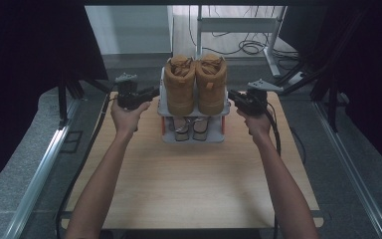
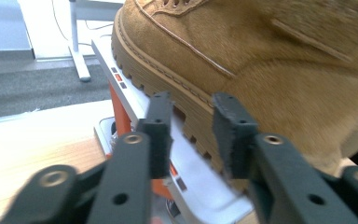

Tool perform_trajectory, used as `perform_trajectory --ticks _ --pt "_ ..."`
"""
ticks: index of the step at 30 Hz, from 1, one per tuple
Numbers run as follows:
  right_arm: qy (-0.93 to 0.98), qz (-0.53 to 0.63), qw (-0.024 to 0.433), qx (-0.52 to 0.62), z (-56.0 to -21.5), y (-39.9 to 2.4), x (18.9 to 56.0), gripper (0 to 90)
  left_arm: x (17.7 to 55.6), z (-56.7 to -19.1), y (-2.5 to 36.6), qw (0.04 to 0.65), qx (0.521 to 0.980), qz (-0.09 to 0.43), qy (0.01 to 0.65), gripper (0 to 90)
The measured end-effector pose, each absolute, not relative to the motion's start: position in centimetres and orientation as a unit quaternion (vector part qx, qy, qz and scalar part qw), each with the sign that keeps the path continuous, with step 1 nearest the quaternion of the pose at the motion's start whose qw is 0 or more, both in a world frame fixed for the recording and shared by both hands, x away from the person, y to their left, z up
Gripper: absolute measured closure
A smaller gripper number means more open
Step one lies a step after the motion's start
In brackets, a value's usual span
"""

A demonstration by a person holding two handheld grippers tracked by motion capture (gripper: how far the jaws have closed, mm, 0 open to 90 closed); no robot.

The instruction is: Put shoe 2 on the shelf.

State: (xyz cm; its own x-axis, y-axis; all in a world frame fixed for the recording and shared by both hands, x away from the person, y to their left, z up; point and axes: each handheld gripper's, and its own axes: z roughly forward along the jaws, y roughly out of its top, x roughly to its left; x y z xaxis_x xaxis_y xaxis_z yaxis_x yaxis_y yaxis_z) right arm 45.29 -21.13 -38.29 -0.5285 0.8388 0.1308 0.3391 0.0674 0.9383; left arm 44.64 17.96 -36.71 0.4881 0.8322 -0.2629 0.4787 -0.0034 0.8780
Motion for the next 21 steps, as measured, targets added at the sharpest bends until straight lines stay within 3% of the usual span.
perform_trajectory --ticks 2,6,21 --pt "0.687 0.544 0.227 0.425 -38.4 -21.4 44.5 70.3 43.9 -36.9 18.2 0.52 0.69 0.176 0.472 60.0" --pt "0.681 0.553 0.227 0.423 -38.7 -21.8 42.9 63.1 42.0 -37.1 18.8 0.529 0.69 0.185 0.458 54.4" --pt "0.685 0.567 0.203 0.41 -41.6 -22.7 37.0 54.0 35.3 -42.1 19.4 0.528 0.713 0.152 0.436 46.4"
